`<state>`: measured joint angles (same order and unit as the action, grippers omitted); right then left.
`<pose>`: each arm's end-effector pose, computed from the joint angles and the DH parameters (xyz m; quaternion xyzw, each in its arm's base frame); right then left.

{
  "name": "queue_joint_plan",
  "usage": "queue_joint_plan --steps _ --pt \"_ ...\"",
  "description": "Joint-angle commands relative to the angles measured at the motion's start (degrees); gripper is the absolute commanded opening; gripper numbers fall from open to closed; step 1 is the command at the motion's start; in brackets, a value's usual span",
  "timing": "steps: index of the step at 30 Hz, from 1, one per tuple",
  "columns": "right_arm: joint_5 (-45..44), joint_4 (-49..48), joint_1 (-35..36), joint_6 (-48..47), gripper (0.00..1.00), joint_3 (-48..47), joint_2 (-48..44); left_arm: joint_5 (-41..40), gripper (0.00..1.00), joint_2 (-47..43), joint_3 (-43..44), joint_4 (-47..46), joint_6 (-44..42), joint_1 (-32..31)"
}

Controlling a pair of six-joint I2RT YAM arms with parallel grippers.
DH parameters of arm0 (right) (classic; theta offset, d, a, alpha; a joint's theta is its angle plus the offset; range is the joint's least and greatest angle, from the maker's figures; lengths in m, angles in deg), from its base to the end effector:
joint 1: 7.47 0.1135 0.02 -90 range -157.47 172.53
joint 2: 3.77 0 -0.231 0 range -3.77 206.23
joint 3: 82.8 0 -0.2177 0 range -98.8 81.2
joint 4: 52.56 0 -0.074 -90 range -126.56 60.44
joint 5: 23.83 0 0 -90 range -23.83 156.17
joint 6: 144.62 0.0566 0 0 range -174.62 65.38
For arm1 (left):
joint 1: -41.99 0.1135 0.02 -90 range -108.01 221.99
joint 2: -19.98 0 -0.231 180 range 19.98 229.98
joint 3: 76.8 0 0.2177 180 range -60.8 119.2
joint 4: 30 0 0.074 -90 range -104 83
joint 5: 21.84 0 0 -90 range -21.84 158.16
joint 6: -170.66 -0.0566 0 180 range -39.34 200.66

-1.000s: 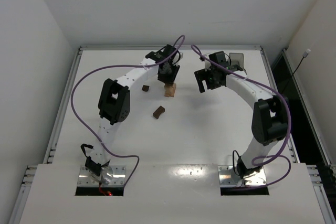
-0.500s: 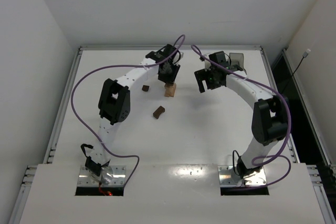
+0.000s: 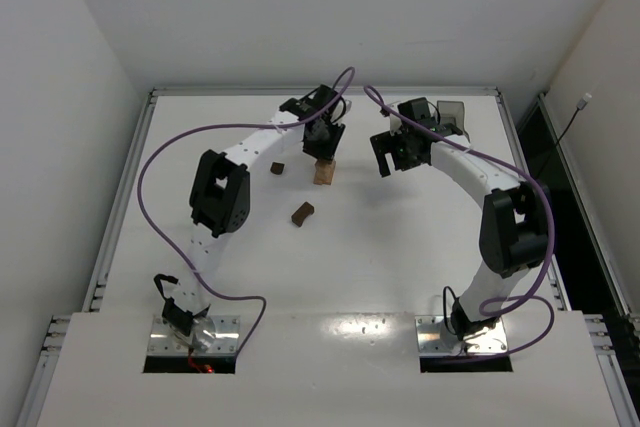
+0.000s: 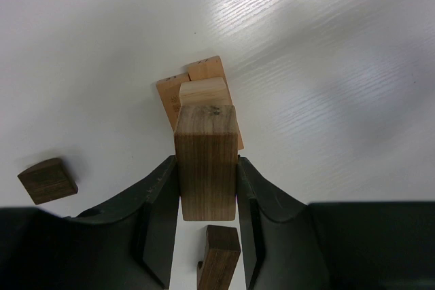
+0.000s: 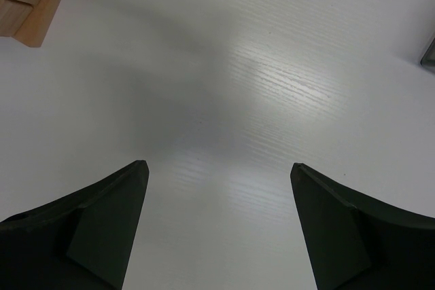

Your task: Build the wood block tower

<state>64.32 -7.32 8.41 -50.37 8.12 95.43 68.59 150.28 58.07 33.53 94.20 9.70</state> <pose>0.3328 0.0928 0.1959 -0.0919 0.9501 0.0368 0.2958 0.3834 -0.2428 0.1951 0.1579 0.9505 -0.1075 0.2450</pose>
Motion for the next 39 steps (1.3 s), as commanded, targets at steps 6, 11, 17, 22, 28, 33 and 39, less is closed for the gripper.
queue_joint_plan --steps 6,11,17,22,28,33,39 --pt "0.70 -1.11 -0.15 -0.30 0.83 -0.49 -0.23 1.07 0.00 0.74 2.51 -0.51 -0.62 -0.67" --pt "0.70 -1.11 -0.15 -0.30 0.83 -0.49 0.29 1.07 0.00 1.27 3.04 -1.03 -0.62 -0.67" --pt "0.70 -1.11 -0.15 -0.30 0.83 -0.49 0.29 1.07 0.00 1.79 3.56 -1.03 -0.62 -0.67" --pt "0.70 -1.11 -0.15 -0.30 0.83 -0.49 0.29 1.07 0.07 1.80 3.56 -1.03 -0.62 -0.67" --pt "0.70 -1.11 -0.15 -0.30 0.83 -0.49 0.82 1.07 0.13 1.80 3.56 -1.03 -0.10 -0.67" --pt "0.70 -1.11 -0.15 -0.30 0.83 -0.49 0.82 1.07 0.13 1.80 3.04 -1.03 -0.09 -0.67" --pt "0.70 -1.11 -0.15 -0.30 0.83 -0.49 0.82 0.54 0.14 1.80 3.04 -1.03 -0.09 -0.67"
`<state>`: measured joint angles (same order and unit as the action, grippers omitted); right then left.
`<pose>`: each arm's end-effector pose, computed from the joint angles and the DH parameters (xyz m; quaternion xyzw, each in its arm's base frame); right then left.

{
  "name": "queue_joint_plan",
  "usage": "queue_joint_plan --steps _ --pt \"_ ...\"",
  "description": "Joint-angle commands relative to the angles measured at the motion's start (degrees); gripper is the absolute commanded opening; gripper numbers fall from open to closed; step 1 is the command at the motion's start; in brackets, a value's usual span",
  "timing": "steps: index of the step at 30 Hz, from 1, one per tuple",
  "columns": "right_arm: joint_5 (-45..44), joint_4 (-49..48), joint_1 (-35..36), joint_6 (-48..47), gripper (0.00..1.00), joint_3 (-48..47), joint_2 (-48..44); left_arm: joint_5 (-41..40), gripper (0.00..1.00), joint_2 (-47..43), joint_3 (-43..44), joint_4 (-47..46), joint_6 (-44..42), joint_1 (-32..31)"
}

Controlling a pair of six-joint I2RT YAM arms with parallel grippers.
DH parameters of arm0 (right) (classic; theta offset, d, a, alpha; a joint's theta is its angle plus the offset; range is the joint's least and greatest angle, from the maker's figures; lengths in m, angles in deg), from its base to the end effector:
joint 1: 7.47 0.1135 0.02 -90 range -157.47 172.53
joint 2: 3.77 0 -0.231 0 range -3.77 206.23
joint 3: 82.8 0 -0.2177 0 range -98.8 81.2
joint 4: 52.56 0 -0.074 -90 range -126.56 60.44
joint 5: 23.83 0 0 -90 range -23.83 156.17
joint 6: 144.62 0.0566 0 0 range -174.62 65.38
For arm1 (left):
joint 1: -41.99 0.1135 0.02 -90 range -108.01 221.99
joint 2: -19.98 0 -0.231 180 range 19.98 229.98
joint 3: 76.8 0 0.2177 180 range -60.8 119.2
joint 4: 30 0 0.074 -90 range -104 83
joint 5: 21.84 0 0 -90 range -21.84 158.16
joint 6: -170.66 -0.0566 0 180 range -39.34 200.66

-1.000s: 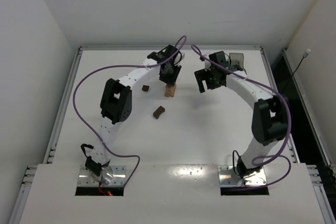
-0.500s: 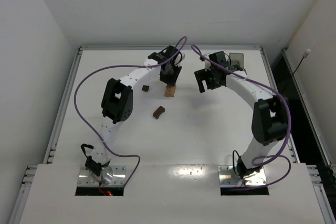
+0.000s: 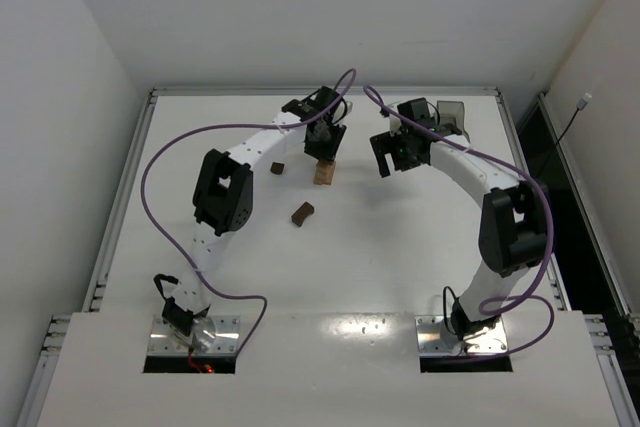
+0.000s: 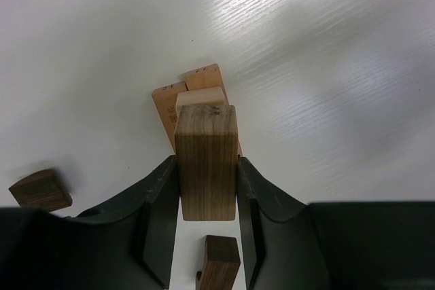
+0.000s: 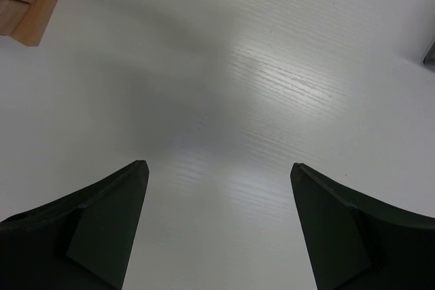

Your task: Build the wood block tower

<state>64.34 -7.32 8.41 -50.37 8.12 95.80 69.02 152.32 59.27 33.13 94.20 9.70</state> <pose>0.3333 0.0929 0.1937 -0.0921 0.9511 0.0365 0.2927 0.3878 -0.2461 0.1860 0.1591 0.9513 -0.1094 0.2402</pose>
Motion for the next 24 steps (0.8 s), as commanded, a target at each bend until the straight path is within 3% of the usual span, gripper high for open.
queue_joint_plan --steps 1,24 --pt "0.68 -1.11 -0.15 -0.30 0.83 -0.49 0.45 -0.42 0.14 -0.23 1.83 -0.64 -0.09 -0.67" --pt "0.68 -1.11 -0.15 -0.30 0.83 -0.49 0.45 -2.62 0.20 -1.29 0.25 -0.64 1.58 -0.67"
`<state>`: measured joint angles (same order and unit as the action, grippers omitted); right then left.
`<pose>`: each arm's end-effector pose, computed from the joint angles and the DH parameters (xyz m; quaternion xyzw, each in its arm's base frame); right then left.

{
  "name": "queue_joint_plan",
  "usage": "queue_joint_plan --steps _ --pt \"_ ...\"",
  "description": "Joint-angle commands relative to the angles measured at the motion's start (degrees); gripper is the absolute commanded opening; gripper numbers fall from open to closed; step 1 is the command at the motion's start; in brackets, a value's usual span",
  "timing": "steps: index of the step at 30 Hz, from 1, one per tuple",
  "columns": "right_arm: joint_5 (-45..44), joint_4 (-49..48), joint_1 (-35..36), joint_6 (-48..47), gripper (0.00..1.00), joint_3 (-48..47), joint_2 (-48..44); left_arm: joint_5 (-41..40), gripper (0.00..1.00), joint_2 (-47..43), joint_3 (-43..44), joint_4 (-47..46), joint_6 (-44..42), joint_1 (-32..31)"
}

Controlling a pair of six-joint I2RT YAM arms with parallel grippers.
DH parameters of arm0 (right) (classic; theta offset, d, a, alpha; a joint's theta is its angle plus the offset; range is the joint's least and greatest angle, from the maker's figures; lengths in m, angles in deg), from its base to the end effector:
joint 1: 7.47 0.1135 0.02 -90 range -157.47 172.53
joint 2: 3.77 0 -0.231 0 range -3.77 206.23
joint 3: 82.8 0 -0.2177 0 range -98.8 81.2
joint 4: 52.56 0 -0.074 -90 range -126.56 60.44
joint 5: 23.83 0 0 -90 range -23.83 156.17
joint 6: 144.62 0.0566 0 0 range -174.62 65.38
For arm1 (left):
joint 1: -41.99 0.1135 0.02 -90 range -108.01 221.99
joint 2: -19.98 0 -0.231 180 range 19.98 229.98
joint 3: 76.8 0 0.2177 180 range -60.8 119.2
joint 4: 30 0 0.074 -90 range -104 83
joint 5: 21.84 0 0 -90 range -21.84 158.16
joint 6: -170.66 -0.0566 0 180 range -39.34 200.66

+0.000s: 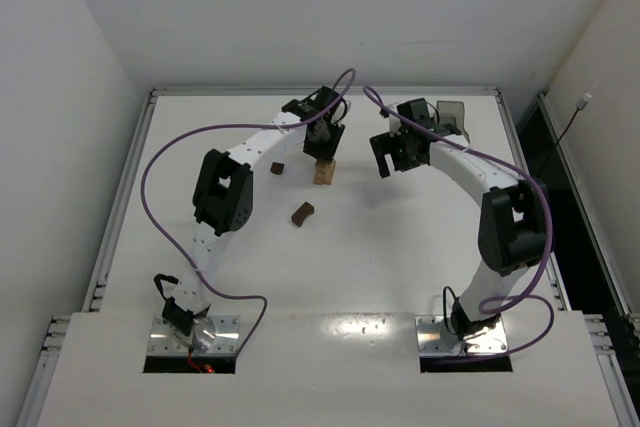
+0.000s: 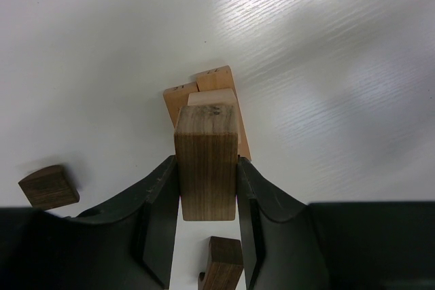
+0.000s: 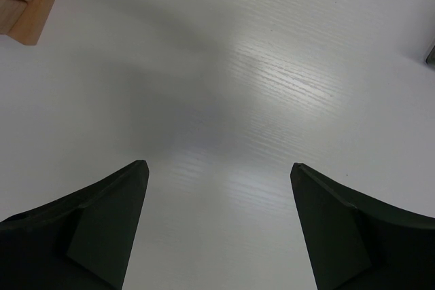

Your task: Build the wood block tower

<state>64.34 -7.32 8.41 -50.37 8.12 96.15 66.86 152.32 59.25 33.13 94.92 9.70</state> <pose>0.3337 0.0931 0.1918 -0.0923 0.9519 0.0359 0.2898 0.3889 -0.2443 0.1859 0.1482 0.9531 -0.0941 0.2466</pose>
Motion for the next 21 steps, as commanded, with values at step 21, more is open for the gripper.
queue_joint_plan --steps 21 --pt "0.68 -1.11 -0.15 -0.30 0.83 -0.49 0.10 0.07 0.39 -0.76 0.27 -1.17 1.38 -0.67"
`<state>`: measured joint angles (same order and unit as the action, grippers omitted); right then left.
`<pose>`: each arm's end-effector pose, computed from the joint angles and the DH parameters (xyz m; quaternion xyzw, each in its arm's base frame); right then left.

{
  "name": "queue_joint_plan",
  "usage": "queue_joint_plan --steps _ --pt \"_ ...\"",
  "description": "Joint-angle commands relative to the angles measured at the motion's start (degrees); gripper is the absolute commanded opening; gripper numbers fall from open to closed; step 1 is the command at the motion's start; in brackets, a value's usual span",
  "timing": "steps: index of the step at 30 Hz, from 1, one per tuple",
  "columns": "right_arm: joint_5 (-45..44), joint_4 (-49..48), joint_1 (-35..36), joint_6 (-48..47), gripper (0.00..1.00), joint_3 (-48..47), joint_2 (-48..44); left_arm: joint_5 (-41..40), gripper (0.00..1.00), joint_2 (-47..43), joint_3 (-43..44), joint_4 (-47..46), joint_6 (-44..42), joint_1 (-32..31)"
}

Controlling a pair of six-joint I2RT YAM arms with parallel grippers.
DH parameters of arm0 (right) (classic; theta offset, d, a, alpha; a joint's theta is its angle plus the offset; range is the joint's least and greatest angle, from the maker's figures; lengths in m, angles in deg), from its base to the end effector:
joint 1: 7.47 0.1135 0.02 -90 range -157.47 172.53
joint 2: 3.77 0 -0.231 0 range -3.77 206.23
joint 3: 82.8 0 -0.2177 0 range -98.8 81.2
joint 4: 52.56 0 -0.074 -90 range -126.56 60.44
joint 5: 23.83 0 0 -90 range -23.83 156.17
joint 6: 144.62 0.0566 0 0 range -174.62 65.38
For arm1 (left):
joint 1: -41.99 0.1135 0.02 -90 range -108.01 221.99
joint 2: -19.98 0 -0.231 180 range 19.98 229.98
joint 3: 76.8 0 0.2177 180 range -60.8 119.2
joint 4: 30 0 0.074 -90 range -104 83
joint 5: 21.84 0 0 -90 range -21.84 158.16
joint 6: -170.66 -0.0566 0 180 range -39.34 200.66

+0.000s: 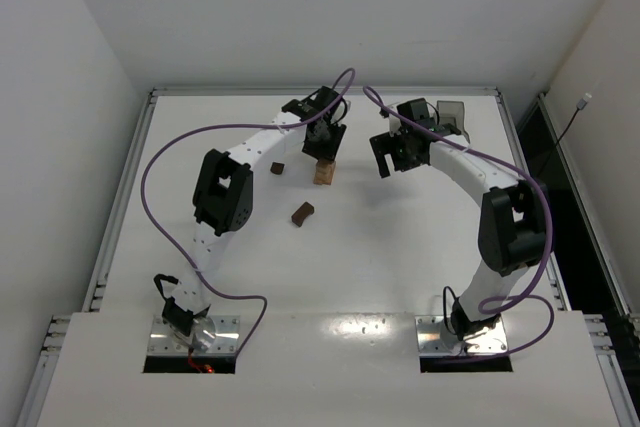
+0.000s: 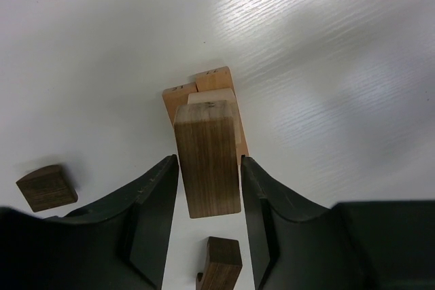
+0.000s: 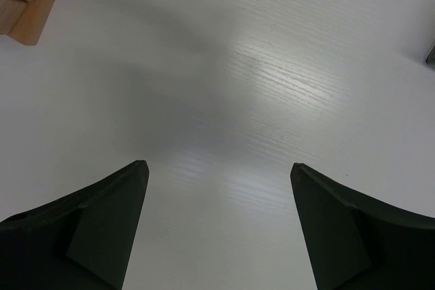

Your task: Build the wood block tower

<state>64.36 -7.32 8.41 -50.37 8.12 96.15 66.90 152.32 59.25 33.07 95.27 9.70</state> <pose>0.3337 0.0931 0.1918 -0.0923 0.9519 0.0361 0.2898 0.3890 -0.2444 0.1860 0.1453 0.9534 -0.0954 0.2466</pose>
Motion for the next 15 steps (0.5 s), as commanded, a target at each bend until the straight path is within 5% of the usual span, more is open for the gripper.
queue_joint_plan --steps 1,15 --pt "0.66 -1.11 -0.15 -0.30 0.83 -1.01 0.62 0.03 0.39 -0.76 0.27 -1.10 1.03 -0.67" --pt "0.66 -1.11 -0.15 -0.30 0.83 -1.01 0.63 -0.50 0.46 -1.29 -0.25 -1.63 1.03 -0.67"
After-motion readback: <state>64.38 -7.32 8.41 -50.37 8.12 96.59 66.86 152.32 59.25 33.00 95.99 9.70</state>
